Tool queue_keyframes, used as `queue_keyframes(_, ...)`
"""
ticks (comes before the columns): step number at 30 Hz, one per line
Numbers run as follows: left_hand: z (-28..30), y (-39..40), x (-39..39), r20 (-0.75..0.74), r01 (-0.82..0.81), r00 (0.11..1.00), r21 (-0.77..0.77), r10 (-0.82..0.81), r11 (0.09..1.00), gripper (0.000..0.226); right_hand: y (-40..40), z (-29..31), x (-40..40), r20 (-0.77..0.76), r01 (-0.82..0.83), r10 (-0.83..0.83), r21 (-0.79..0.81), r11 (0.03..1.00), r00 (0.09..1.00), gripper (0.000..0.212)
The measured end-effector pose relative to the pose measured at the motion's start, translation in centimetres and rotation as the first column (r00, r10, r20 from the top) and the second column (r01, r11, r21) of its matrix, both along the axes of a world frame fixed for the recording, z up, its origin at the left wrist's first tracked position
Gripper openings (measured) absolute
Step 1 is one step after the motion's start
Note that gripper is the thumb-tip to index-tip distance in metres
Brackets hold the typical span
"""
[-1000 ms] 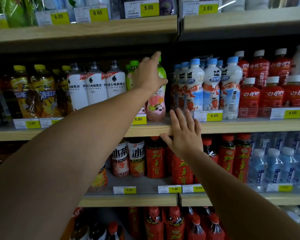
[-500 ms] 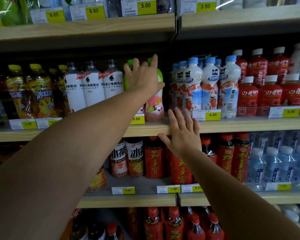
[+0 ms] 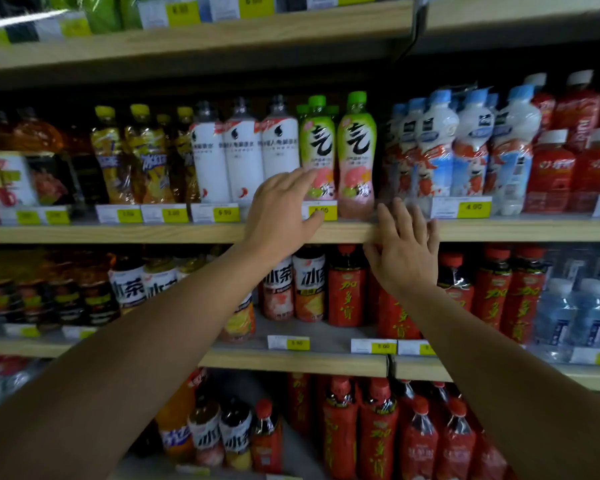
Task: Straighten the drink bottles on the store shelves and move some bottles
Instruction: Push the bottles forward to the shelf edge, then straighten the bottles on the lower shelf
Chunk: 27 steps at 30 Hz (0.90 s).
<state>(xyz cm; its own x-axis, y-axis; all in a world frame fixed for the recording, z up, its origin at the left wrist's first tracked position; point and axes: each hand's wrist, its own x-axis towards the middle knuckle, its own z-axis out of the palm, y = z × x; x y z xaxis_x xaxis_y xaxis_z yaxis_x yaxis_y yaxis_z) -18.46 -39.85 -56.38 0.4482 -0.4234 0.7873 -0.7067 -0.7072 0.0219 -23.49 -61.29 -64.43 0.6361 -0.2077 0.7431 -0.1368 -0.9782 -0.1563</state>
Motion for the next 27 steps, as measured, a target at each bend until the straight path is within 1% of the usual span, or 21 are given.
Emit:
queue_keyframes(2,-2.6,2.7,0.6,-0.019,-0.039,0.999,0.036,0.040,0.999,0.066,2.3,-1.4,-0.3,0.015,-0.042,0.043,-0.031,0.999,0.999,0.070)
queue_keyframes(6,-6.3,6.7,1.7,-0.065,-0.138,0.988,0.088,0.144,0.987,0.068,5.8,-3.2,-0.1,0.006,-0.121,0.122,-0.089,0.989,0.992,0.070)
queue_keyframes(8,-7.8,8.4,2.5,-0.039,-0.198,0.978,0.129,0.205,0.972,0.069,7.2,-3.6,0.4,0.005,-0.144,0.145,-0.134,0.981,0.989,0.073)
queue_keyframes(10,-8.9,9.9,3.2,-0.013,-0.269,0.961,0.167,0.275,0.949,0.070,8.3,-4.0,1.2,-0.007,-0.146,0.147,-0.147,0.978,0.989,0.078)
queue_keyframes(13,-10.1,11.5,3.9,-0.019,-0.341,0.935,0.220,0.353,0.914,0.076,9.3,-4.5,2.2,-0.039,-0.105,0.101,-0.123,0.987,0.994,0.085)
queue_keyframes(16,-10.9,11.6,4.3,-0.044,-0.346,0.929,0.243,0.367,0.906,0.083,9.7,-5.1,2.7,-0.033,-0.068,0.065,-0.107,0.992,0.997,0.088)
queue_keyframes(21,-11.5,11.4,4.6,-0.070,-0.310,0.941,0.215,0.331,0.926,0.087,10.1,-5.2,2.9,-0.002,-0.033,0.033,-0.108,0.994,0.999,0.085)
queue_keyframes(27,-11.9,13.5,5.3,-0.056,-0.226,0.968,0.241,0.246,0.944,0.079,11.7,-5.6,3.1,0.016,0.028,-0.027,-0.062,0.998,1.000,0.089)
